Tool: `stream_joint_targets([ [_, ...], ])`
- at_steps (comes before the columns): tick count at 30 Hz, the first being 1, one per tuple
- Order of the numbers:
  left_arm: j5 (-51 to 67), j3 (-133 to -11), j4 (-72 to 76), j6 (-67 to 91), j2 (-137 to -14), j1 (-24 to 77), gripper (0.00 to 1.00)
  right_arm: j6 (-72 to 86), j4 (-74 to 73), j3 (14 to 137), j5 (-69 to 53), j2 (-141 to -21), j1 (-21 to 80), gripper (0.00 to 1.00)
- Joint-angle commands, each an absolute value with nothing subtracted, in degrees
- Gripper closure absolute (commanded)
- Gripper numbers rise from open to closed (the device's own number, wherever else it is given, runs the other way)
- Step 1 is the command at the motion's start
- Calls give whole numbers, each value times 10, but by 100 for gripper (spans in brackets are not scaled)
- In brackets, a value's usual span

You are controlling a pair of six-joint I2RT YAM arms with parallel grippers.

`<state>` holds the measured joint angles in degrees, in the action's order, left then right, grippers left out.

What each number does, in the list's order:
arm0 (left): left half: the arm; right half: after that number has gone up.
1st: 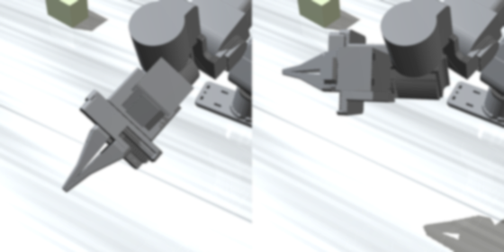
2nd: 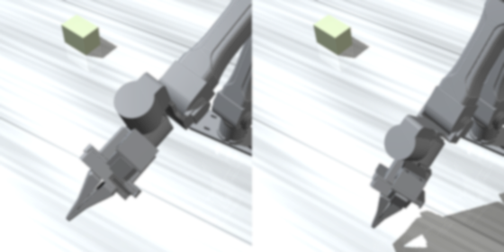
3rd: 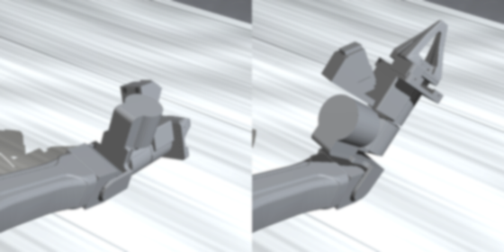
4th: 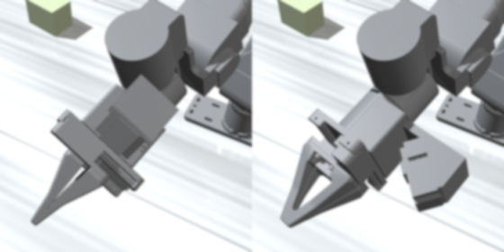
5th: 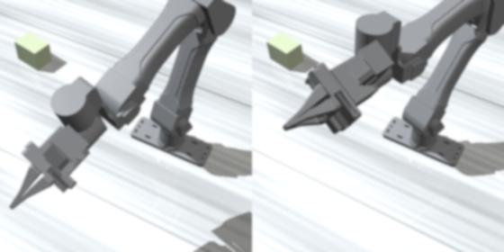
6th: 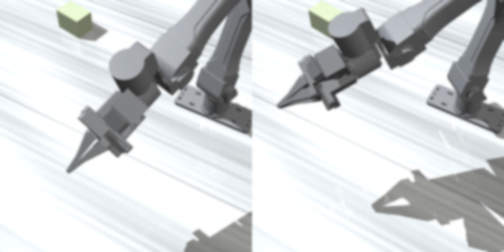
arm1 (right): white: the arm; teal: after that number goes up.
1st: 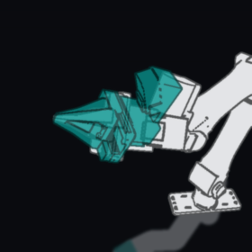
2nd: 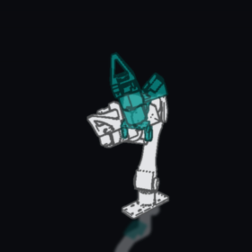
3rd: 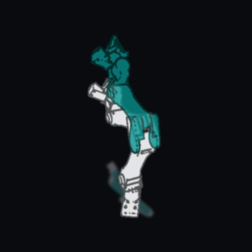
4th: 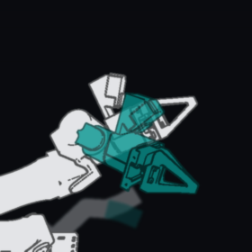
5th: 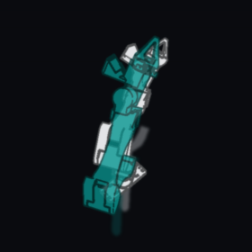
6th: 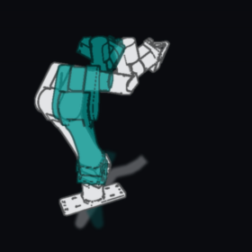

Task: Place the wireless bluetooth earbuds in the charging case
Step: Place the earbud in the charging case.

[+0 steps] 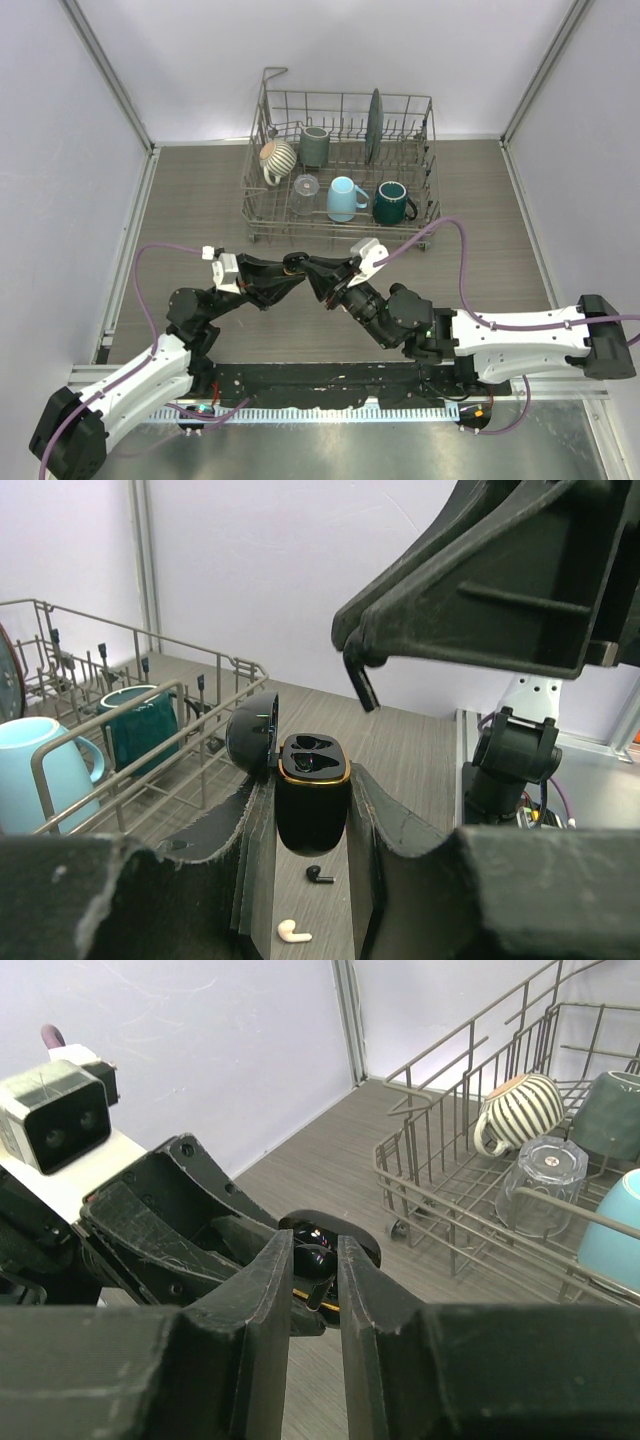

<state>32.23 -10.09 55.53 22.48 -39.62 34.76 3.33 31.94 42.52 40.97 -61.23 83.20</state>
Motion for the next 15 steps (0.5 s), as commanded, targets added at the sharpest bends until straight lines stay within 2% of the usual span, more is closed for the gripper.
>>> stream_joint_targets([
  [1,330,-120,581,230,-387,349,100,33,349,433,411,-629,836,99],
  [15,328,-107,581,233,-376,350,100,13,379,439,438,-641,836,99],
])
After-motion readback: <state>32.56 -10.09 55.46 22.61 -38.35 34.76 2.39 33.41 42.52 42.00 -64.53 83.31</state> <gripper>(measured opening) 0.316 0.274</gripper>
